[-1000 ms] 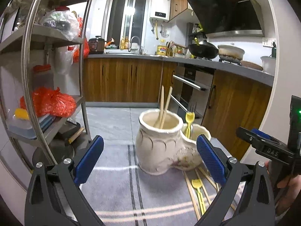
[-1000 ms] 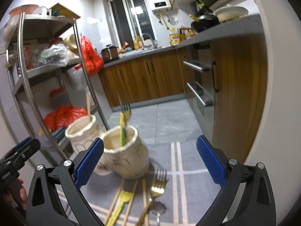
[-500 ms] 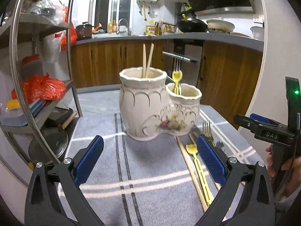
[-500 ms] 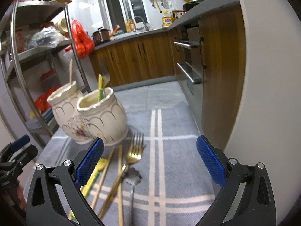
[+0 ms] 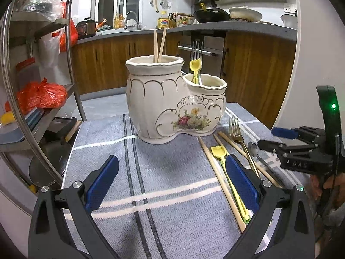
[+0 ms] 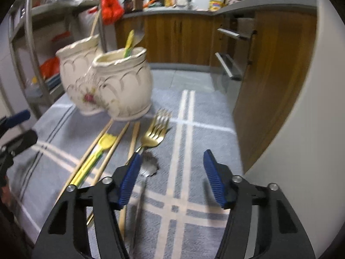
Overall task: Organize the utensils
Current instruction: 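Lower the open right gripper onto the flower-shaped spoon and close it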
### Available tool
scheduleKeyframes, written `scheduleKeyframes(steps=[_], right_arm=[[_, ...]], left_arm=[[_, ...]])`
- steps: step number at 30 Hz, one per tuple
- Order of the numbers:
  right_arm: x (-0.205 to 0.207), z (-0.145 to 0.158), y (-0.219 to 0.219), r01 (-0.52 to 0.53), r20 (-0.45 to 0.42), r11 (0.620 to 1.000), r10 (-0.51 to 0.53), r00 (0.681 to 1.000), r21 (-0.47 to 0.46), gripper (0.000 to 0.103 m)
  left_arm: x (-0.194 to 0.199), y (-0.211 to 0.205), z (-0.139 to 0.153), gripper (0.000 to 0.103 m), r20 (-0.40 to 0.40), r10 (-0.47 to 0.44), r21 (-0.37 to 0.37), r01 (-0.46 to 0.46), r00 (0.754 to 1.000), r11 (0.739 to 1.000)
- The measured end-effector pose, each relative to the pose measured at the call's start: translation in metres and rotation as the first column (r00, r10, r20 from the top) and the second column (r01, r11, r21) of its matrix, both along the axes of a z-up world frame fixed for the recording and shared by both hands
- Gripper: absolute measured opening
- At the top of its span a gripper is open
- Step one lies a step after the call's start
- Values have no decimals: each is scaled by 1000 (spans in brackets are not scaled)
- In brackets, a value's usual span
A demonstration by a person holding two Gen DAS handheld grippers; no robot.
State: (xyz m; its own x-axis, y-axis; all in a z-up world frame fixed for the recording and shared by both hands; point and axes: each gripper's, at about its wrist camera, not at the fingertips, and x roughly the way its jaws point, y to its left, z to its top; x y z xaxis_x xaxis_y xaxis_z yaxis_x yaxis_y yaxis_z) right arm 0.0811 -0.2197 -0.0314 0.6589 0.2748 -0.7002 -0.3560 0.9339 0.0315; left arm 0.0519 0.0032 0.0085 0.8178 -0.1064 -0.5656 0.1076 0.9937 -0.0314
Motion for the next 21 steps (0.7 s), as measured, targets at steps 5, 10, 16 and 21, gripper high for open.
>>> scheduleKeyframes(steps=[5, 10, 16, 21], right_arm=[[4, -6, 5, -28, -43, 1000, 27, 999, -6, 42], [7, -11, 11, -76, -91, 997, 75, 993, -1, 41], [7, -10, 21, -109, -103, 994, 105, 989, -29, 29], [7, -9, 22, -109, -93, 993, 105, 990, -44, 26]], left_arm=[[4, 1, -5, 97, -19, -10, -22, 9, 1000, 1000], [3, 0, -6, 97, -16, -13, -22, 13, 1000, 1000], [3, 1, -5, 97, -14, -14, -30, 13, 1000, 999], [3, 3, -7, 97, -17, -12, -35, 11, 1000, 999]])
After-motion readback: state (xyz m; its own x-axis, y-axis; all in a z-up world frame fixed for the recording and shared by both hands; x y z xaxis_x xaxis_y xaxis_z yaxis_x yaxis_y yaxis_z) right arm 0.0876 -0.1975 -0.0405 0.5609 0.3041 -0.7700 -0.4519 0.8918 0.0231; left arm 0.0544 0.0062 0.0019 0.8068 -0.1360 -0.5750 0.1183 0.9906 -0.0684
